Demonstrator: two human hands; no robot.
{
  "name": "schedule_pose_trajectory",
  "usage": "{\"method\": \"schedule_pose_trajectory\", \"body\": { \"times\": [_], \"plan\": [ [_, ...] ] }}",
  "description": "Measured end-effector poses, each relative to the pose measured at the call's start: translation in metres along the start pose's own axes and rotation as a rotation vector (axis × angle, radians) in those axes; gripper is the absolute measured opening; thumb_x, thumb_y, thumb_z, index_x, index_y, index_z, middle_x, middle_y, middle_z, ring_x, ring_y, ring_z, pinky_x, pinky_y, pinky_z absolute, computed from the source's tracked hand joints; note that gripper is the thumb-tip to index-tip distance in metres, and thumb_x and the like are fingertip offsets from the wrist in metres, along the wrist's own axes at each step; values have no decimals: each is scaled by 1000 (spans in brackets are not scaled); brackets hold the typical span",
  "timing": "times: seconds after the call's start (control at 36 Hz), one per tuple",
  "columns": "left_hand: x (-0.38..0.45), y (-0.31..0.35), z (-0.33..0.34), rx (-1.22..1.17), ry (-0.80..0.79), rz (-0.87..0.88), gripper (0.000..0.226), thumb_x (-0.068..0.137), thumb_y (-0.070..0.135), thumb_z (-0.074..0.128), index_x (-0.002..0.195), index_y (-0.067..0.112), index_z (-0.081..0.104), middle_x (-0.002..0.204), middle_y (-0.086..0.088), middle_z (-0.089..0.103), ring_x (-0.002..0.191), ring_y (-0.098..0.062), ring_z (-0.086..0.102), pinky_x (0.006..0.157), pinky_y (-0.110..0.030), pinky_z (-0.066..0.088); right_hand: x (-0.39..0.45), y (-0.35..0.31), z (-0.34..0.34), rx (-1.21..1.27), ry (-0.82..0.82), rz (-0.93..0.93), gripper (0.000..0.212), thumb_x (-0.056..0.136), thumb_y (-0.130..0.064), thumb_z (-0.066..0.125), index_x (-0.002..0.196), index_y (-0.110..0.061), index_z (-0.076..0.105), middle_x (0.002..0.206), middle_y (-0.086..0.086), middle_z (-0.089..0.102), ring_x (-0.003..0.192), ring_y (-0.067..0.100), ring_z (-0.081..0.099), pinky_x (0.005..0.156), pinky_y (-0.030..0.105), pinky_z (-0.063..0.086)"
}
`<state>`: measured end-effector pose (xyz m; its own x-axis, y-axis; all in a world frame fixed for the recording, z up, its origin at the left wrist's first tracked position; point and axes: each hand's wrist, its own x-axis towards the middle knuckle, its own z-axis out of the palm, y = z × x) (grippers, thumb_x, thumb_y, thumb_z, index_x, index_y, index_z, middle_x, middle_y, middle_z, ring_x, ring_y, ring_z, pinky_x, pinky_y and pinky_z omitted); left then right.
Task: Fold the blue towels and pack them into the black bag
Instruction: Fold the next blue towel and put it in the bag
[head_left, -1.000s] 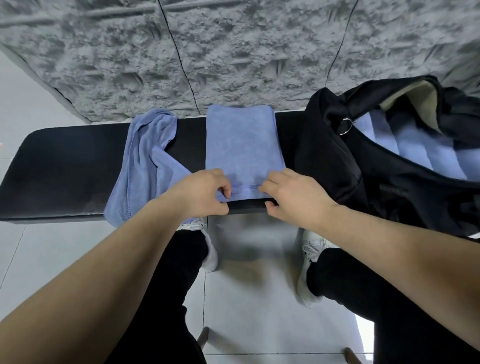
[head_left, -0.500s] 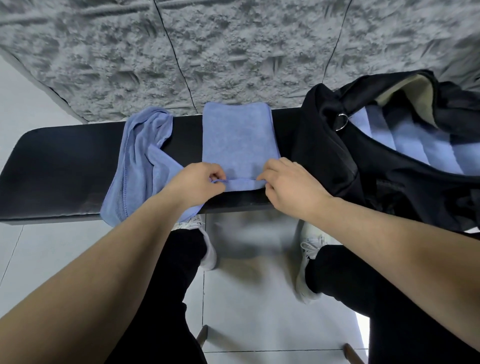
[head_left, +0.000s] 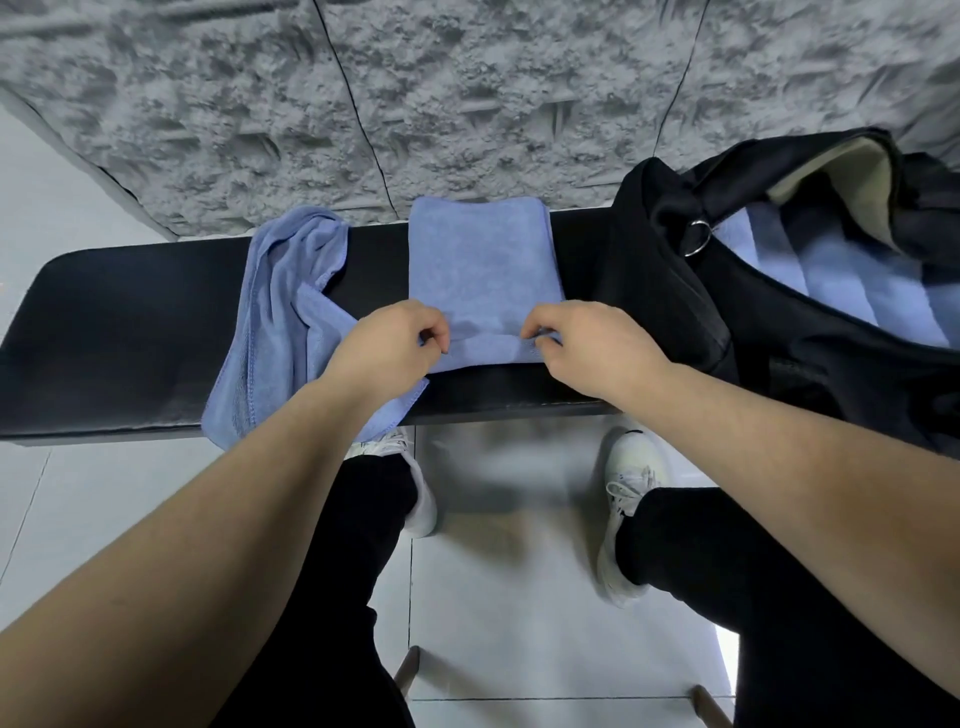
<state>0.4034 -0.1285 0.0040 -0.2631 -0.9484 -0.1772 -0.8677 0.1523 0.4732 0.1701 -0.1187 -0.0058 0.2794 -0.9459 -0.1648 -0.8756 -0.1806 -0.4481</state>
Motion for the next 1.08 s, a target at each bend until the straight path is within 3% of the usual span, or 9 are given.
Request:
{"method": "schedule_pose_trajectory", "body": {
  "times": [0.17,0.25,0.42,0.5,0.61,0.72,0.89,0.94,1.08],
  "plan": [
    [-1,12,0,44,-1,-96,22,87,10,48,76,23,61,86,11,63,77,-14,58,65,-27,44,0,-3,-1,-224,93,-45,28,97,-27,49,116,-33,69,116,-3,51,114,24,39,99,38,30],
    [-8,16,-1,38,-27,-107,2,84,22,61,82,21,62,89,9,62,83,-14,58,74,-30,49,1,-5,0,-258,93,-79,29,97,-25,48,117,-30,69,115,-4,53,110,24,39,93,34,28],
    [-11,13,-1,71,-49,-105,17,88,17,64,104,22,63,107,7,61,98,-17,59,77,-23,41,2,-2,2,-186,86,-115,28,96,-13,46,115,-22,64,110,0,62,95,24,48,83,36,43],
    [-10,13,0,110,-4,-109,24,91,21,62,116,21,64,119,6,61,103,-17,59,79,-23,40,-2,0,2,-218,108,-133,27,96,-10,43,114,-22,61,103,0,62,90,22,49,70,33,41],
    [-9,15,3,164,37,-101,26,92,24,61,117,20,67,124,6,61,110,-19,57,87,-33,48,-6,1,4,-255,146,-170,23,92,-16,50,109,-18,65,98,2,63,86,25,52,66,30,35],
    [-10,17,5,332,99,-57,25,93,27,57,115,22,70,122,4,60,110,-23,51,87,-38,42,-10,3,11,-304,124,-200,34,75,-21,66,108,-13,65,94,6,63,85,29,53,71,37,44],
    [-13,26,17,556,108,-18,36,87,26,58,122,18,64,117,1,57,111,-23,49,96,-35,34,-3,1,7,-325,115,-173,35,80,-6,54,113,-16,62,98,2,63,93,26,50,79,34,36],
    [-12,26,17,540,94,-19,39,84,23,61,123,18,63,117,0,57,110,-23,50,99,-33,34,-2,-1,4,-301,101,-158,35,83,-8,51,116,-17,61,100,1,63,97,24,49,82,33,34],
    [-10,27,13,407,49,-77,33,86,21,62,118,16,64,116,-1,59,108,-22,50,87,-31,40,-3,-5,-2,-271,47,-126,34,87,-14,49,119,-20,59,105,-2,64,100,22,49,85,31,30]
  ]
}}
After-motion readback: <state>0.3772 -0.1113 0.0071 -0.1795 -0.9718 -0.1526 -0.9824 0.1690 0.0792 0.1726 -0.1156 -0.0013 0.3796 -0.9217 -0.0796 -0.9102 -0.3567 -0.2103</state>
